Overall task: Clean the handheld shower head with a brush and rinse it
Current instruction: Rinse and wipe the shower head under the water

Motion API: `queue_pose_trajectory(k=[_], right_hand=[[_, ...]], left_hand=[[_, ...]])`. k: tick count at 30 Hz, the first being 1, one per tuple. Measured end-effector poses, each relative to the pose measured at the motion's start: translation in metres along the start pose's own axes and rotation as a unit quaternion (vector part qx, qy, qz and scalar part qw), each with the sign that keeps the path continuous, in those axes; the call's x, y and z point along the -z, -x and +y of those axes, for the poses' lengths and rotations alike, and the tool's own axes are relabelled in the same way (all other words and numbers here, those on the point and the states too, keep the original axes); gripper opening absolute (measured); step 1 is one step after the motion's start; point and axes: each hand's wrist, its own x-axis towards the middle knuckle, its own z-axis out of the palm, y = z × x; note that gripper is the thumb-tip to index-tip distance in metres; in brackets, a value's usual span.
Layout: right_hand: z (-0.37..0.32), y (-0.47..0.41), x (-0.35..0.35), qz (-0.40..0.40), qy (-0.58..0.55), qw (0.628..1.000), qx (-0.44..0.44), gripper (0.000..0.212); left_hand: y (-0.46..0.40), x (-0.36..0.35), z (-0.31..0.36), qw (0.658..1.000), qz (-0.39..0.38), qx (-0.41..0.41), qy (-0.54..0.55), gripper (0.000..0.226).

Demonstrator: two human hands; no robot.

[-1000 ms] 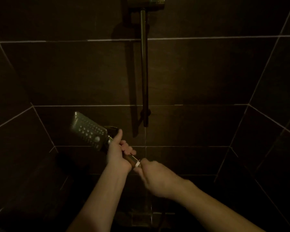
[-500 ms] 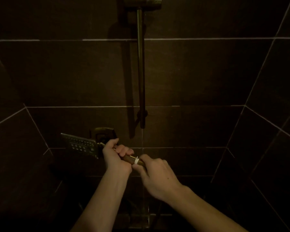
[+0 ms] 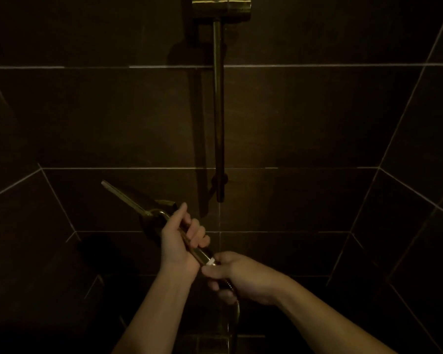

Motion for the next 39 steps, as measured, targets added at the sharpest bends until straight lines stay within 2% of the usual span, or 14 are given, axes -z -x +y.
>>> queue_pose_trajectory(k=[3,5,7,8,9,10,11,12,13,17,21,29,34,39], right_hand=[[0.010,0.004,0.004,-0.103,-0.217,0.970,0.027,0.017],[0.012,0.000,0.000,-0.084,-0.239,0.967,0.025,0.019],[0.011,-0.006,-0.003,0.027,-0.071,0.997,0.027,0.021],[0.011,-0.008,-0.005,0.104,0.112,0.988,0.033,0.019],[0.013,-0.010,-0.007,0.171,0.321,0.931,0.043,0.014],[0.019,-0.012,-0.009,0.209,0.491,0.844,0.053,0.015],[0.029,-0.013,-0.012,0.231,0.589,0.773,0.052,0.021],[0.040,-0.014,-0.014,0.240,0.628,0.738,0.057,0.027],[0.050,-0.015,-0.015,0.244,0.633,0.732,0.060,0.031],[0.051,-0.018,-0.007,0.288,0.514,0.802,0.098,0.020],[0.034,-0.020,-0.014,0.299,0.475,0.812,0.160,0.016],[0.017,-0.018,-0.009,0.335,0.442,0.818,0.152,0.021],[0.021,-0.020,-0.009,0.306,0.446,0.830,0.137,0.020],[0.022,-0.021,-0.009,0.307,0.442,0.832,0.134,0.015]], left_hand=[[0.002,-0.003,0.009,0.997,-0.050,0.022,0.059,0.033],[-0.002,-0.007,0.013,0.998,-0.018,0.033,0.048,0.038],[-0.008,-0.011,0.011,0.995,0.083,0.045,0.006,0.040],[-0.011,-0.012,0.008,0.988,0.145,0.049,-0.011,0.037],[-0.012,-0.011,0.004,0.977,0.204,0.050,-0.025,0.032],[-0.012,-0.008,0.002,0.965,0.255,0.045,-0.040,0.025],[-0.013,-0.005,0.002,0.953,0.297,0.036,-0.050,0.015],[-0.014,-0.002,0.003,0.945,0.322,0.029,-0.050,0.009],[-0.017,0.000,0.007,0.942,0.332,0.027,-0.039,0.010],[-0.017,-0.005,0.015,0.952,0.303,0.037,0.029,0.012],[-0.008,-0.018,0.006,0.964,0.257,0.043,0.051,0.029],[-0.006,-0.021,0.006,0.967,0.253,0.013,0.022,0.024],[-0.006,-0.019,0.002,0.969,0.247,-0.007,0.015,0.024],[-0.006,-0.018,0.005,0.971,0.234,0.024,0.038,0.032]])
